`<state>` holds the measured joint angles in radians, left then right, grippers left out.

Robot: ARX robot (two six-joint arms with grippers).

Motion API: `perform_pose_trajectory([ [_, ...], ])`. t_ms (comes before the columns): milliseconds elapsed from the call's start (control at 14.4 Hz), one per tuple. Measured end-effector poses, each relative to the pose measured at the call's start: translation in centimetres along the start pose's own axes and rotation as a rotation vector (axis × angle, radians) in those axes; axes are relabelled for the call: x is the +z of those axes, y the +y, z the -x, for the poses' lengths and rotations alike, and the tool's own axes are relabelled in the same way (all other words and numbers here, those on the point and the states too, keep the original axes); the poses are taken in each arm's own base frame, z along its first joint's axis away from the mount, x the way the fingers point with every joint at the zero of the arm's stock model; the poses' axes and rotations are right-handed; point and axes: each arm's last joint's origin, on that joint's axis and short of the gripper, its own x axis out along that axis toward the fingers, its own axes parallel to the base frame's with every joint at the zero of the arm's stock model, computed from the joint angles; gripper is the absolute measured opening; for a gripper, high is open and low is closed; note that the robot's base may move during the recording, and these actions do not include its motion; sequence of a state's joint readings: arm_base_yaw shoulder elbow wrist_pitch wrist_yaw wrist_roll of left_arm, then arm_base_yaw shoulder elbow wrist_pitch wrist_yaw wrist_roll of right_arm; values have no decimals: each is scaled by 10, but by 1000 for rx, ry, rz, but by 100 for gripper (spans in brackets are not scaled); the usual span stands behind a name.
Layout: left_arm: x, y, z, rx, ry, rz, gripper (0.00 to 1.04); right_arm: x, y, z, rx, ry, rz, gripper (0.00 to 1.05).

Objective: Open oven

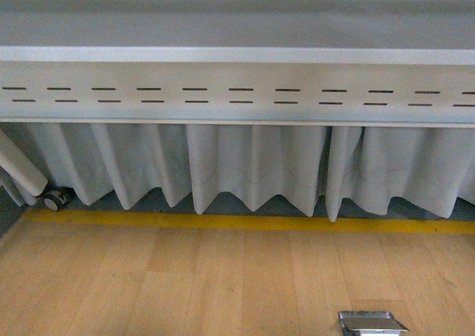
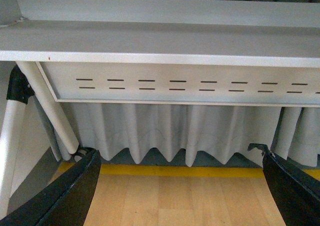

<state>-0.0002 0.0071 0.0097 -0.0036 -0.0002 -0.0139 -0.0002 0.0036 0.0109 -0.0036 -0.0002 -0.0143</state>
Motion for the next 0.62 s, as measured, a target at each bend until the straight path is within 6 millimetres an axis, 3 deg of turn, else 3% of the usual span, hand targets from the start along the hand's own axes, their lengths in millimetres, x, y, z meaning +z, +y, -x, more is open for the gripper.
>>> perform_pose_trajectory([
  [623, 0, 0, 0, 0, 1, 0, 98, 0, 0, 0, 0, 2, 0, 98],
])
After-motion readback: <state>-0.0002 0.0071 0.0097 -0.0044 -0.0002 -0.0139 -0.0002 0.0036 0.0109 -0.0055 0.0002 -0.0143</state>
